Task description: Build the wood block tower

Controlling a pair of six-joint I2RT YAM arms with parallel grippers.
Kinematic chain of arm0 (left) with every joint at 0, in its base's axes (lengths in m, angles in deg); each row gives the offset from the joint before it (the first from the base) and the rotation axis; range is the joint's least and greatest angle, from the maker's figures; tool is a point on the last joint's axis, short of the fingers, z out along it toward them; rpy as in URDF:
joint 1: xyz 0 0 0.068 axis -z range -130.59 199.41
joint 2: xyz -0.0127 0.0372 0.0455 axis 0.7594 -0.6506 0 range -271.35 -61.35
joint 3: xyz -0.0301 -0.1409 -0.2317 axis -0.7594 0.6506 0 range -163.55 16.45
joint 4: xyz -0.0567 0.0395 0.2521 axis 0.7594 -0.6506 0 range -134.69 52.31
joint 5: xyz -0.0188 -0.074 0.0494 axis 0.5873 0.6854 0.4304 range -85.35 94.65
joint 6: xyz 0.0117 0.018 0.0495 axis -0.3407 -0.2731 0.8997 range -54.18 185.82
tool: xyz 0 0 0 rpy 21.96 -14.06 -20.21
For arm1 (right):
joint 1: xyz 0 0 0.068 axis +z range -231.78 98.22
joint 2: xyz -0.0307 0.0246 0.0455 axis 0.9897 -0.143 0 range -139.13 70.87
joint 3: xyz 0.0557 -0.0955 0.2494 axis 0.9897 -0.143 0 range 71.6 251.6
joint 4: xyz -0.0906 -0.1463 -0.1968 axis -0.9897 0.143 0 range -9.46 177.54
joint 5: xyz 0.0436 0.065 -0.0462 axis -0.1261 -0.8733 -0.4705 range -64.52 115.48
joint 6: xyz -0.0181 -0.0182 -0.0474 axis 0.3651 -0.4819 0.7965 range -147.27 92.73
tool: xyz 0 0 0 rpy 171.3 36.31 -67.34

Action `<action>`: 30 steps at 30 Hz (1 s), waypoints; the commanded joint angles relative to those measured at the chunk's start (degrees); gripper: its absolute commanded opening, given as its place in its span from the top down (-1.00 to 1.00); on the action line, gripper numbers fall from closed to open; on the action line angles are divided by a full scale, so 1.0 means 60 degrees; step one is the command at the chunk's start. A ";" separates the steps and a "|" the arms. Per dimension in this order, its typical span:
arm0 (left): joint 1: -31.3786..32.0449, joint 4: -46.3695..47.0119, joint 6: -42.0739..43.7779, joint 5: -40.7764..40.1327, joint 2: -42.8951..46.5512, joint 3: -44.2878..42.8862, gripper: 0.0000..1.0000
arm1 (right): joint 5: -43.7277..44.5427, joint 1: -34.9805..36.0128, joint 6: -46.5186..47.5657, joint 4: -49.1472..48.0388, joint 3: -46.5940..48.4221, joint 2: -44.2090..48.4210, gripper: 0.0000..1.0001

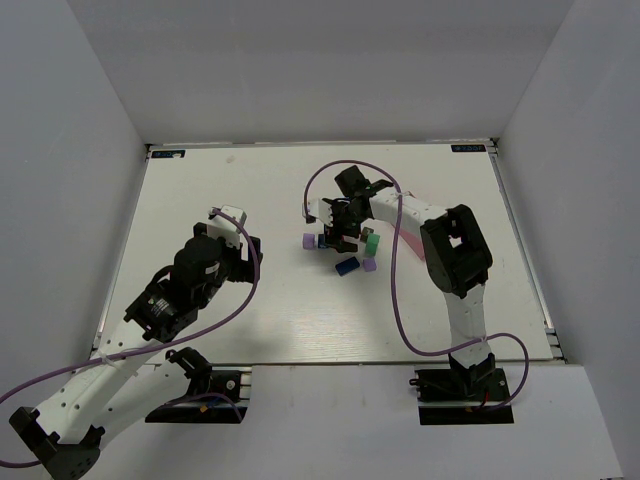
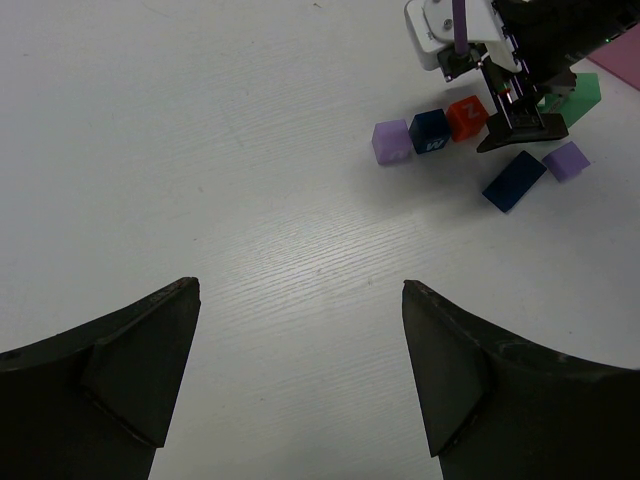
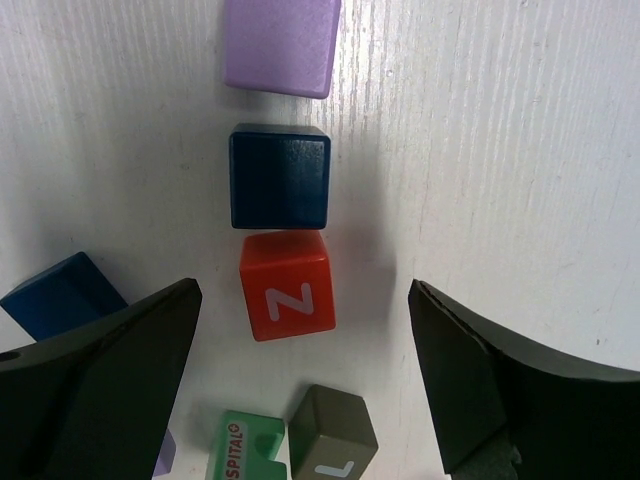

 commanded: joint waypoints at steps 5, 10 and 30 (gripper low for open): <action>-0.0060 0.0065 0.0053 -0.0011 0.0109 0.0053 -0.84 | 0.0052 -0.0089 -0.0032 -0.0215 0.0013 0.0469 -0.81; -0.0060 0.0065 0.0053 -0.0099 0.0109 0.0053 -0.84 | 0.0081 -0.0177 0.0027 -0.0215 -0.0251 0.1100 -0.81; -0.0060 0.0153 0.0141 -0.0011 0.0109 0.0141 -0.86 | -0.2140 -0.0294 0.1519 -0.0025 -0.3061 0.4191 -0.81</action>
